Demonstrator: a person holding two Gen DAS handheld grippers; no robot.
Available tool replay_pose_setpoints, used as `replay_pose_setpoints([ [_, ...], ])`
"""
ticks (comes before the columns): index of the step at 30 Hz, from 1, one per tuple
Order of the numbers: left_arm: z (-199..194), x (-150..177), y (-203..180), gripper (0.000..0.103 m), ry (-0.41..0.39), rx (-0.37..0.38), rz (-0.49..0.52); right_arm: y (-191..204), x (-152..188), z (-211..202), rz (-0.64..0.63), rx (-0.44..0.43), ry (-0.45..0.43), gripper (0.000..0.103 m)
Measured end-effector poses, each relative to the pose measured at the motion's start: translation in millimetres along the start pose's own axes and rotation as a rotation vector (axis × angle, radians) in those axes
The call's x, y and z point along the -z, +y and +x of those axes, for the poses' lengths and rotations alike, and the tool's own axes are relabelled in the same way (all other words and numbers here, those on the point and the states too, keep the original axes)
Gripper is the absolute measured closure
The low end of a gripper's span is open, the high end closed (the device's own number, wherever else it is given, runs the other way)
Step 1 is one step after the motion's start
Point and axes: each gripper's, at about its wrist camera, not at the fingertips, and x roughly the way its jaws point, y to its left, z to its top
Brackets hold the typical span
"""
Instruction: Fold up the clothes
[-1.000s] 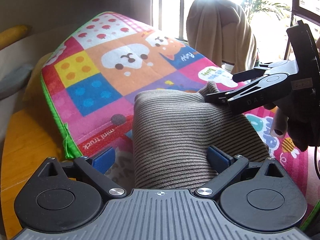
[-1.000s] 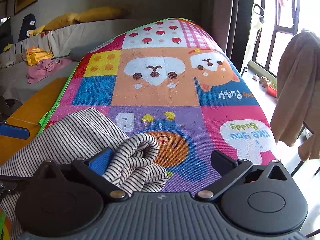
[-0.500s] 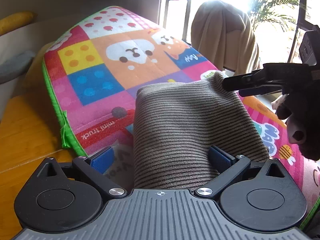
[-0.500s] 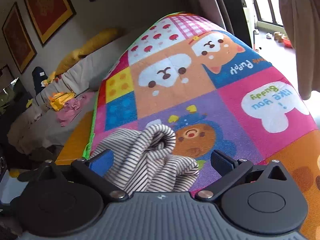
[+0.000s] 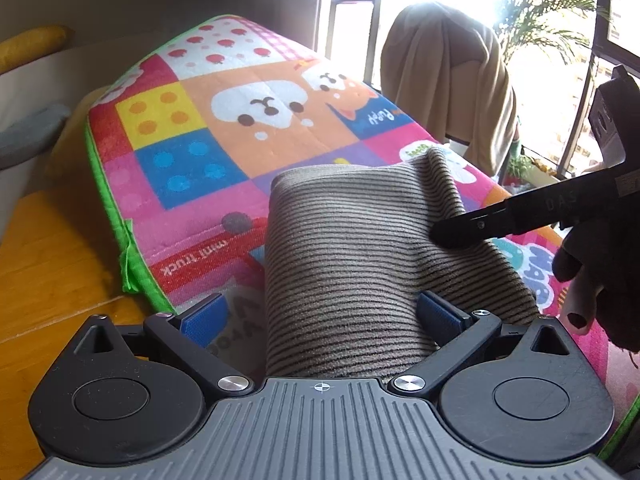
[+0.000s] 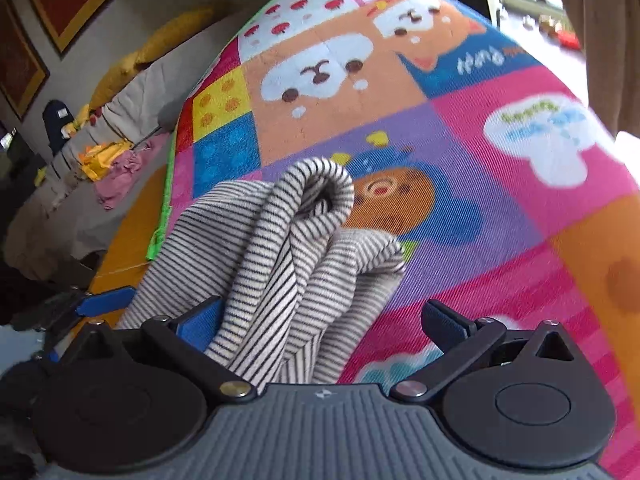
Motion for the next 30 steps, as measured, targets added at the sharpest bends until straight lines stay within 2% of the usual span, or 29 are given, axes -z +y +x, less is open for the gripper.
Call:
replay_pose_setpoints([
  [2, 0, 1, 2, 0.0, 0.002, 0.008, -0.013, -7, 1, 1, 0.053, -0.088, 0.034, 0.0],
  [3, 0, 1, 3, 0.0, 0.003, 0.012, -0.021, -5, 1, 1, 0.056, -0.096, 0.032, 0.0],
  [9, 1, -1, 6, 0.0, 0.015, 0.035, -0.045, 14, -1, 15, -0.005, -0.046, 0.034, 0.0],
  [14, -6, -3, 15, 0.0, 0.031, 0.11, -0.079, 24, -3, 20, -0.072, -0.057, 0.021, 0.0],
  [17, -9, -5, 29, 0.0, 0.025, 0.122, -0.142, 20, -3, 19, -0.065, -0.073, 0.013, 0.0],
  [20, -1, -4, 43, 0.0, 0.063, 0.191, -0.257, 17, -3, 17, -0.051, -0.081, 0.009, 0.0],
  [22, 6, -1, 43, 0.0, 0.085, 0.243, -0.296, 18, -3, 17, -0.058, -0.085, 0.004, 0.001],
  [26, 15, 4, 29, 0.0, 0.101, 0.25, -0.267, 19, -4, 18, -0.077, -0.086, 0.01, 0.004],
  [30, 16, 4, 28, 0.0, 0.094, 0.261, -0.281, 18, -9, 22, -0.073, -0.102, 0.021, 0.004],
])
